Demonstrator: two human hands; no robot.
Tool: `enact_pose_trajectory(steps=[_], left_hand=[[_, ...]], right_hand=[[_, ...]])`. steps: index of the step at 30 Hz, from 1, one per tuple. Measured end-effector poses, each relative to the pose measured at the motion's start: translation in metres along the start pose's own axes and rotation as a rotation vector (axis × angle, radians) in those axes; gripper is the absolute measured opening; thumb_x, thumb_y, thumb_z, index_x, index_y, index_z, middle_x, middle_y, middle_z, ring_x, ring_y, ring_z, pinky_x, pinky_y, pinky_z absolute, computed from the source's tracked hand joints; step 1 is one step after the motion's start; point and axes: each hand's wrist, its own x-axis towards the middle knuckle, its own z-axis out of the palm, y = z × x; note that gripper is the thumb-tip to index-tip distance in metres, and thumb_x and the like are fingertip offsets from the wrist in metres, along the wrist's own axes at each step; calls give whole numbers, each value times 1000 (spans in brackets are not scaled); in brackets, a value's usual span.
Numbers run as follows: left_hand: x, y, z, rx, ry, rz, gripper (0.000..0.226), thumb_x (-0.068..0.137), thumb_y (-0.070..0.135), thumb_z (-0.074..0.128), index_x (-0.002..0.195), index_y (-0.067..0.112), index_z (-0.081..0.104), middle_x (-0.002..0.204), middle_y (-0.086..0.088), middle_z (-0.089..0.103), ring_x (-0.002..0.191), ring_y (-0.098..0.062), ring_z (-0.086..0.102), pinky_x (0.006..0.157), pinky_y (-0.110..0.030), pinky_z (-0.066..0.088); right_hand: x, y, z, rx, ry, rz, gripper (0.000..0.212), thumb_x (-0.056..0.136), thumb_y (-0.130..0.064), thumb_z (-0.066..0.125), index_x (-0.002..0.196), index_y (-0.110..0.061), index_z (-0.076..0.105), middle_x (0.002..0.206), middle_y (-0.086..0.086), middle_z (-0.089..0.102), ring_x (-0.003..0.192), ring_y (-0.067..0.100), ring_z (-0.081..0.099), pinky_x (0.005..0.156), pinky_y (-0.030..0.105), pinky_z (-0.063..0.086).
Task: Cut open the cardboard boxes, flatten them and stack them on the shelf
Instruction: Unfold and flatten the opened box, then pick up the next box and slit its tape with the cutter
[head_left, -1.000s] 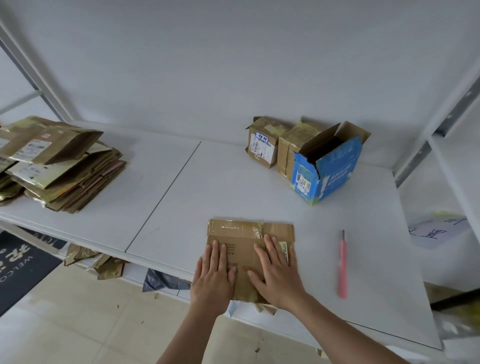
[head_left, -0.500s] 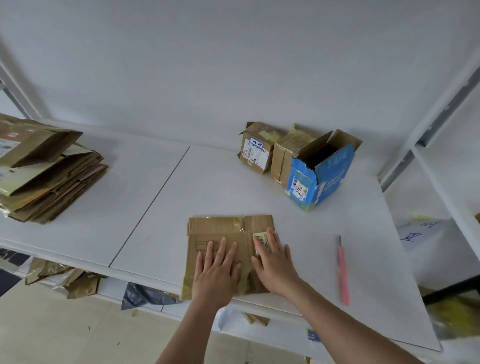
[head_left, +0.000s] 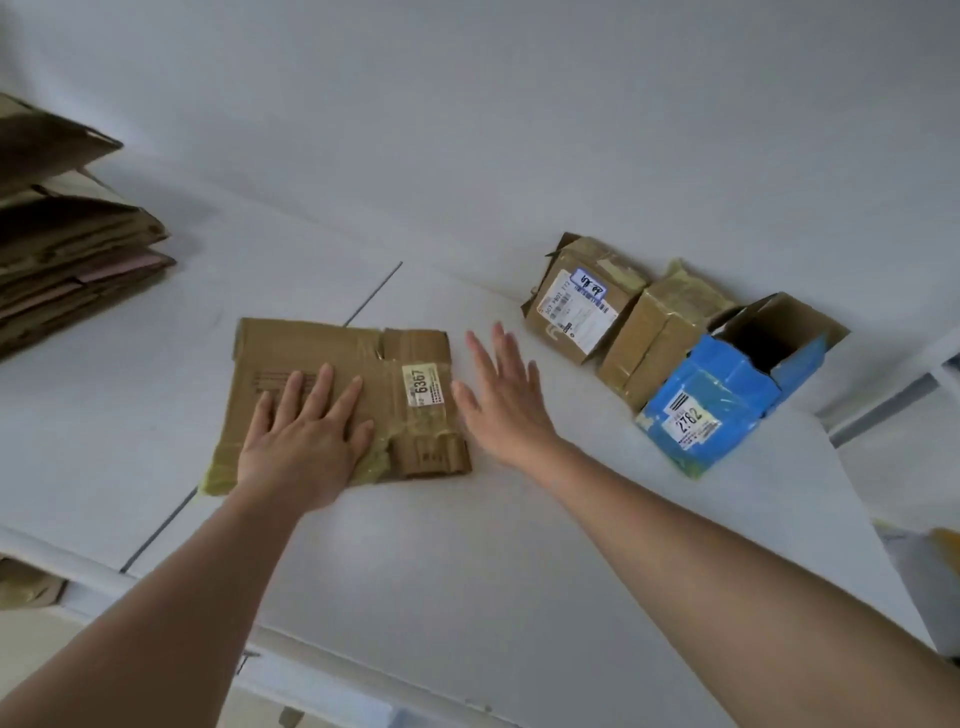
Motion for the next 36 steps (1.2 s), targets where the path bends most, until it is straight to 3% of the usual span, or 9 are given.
enact_pose_trajectory(steps=[4, 14, 18, 20, 24, 26, 30, 33, 36], left_hand=[[5, -3, 3, 15, 15, 21, 61, 98, 56, 3, 153, 38, -16, 163, 6, -20, 151, -23, -17, 121, -45, -8], [1, -2, 2, 55, -2, 34, 61, 98, 54, -1, 151, 36, -22, 163, 3, -22, 150, -25, -20, 122, -47, -9], [0, -2, 1, 62, -18, 29, 61, 98, 55, -1, 151, 35, -23, 163, 3, -23, 150, -26, -20, 122, -47, -8], [1, -2, 1, 61, -27, 25, 61, 98, 55, -1, 151, 35, -22, 162, 3, -23, 150, -25, -21, 121, -46, -9], [2, -2, 1, 50, -28, 22, 61, 98, 55, 0, 152, 36, -21, 163, 4, -22, 150, -24, -21, 121, -46, -10], [2, -2, 1, 50, -17, 14, 61, 98, 56, 1, 152, 36, -19, 163, 4, -21, 150, -24, -20, 121, -46, -10], [-1, 4, 1, 44, -21, -16, 60, 98, 56, 1, 154, 38, -15, 163, 5, -20, 150, -23, -20, 121, -47, -12], [-8, 13, -4, -59, -7, -58, 60, 101, 55, 11, 157, 36, 1, 165, 1, -12, 151, -26, -15, 121, -49, -10], [-22, 24, -21, -430, 72, -26, 54, 104, 45, 31, 153, 23, 33, 166, -5, 1, 152, -26, -6, 122, -47, -7]], right_hand=[[31, 31, -27, -234, 335, 160, 71, 99, -29, 43, 157, -12, 6, 164, 13, -10, 152, 27, -10, 122, 48, 1], [40, 69, -64, -339, 341, 336, 82, 95, -33, 53, 156, -6, 4, 163, 19, 1, 151, 32, -4, 122, 47, -1], [21, 54, -65, -455, 488, 161, 82, 87, -37, 64, 152, -11, 21, 141, 18, 36, 130, 37, 34, 115, 46, 22], [16, 49, -67, -478, 544, 75, 94, 77, -41, 74, 151, -16, 23, 141, 21, 35, 129, 40, 34, 114, 48, 24], [16, 51, -75, -468, 266, 152, 127, 68, -45, 82, 155, -29, -10, 161, 22, 3, 148, 45, -2, 116, 64, -1], [15, 52, -77, -472, 180, 163, 127, 70, -41, 83, 155, -31, -11, 154, 19, 25, 145, 43, 14, 115, 68, 5], [-9, 42, -89, -283, 386, 151, 111, 69, -39, 79, 155, -24, 12, 129, 18, 49, 118, 39, 49, 105, 55, 35], [-52, 29, -96, 204, 572, 93, 100, 68, -38, 78, 150, -24, 22, 134, 8, 50, 118, 27, 51, 93, 37, 46], [-109, 12, -100, 728, 539, 170, 88, 74, -35, 79, 141, -41, 23, 130, -22, 55, 114, 0, 57, 86, 20, 47]])
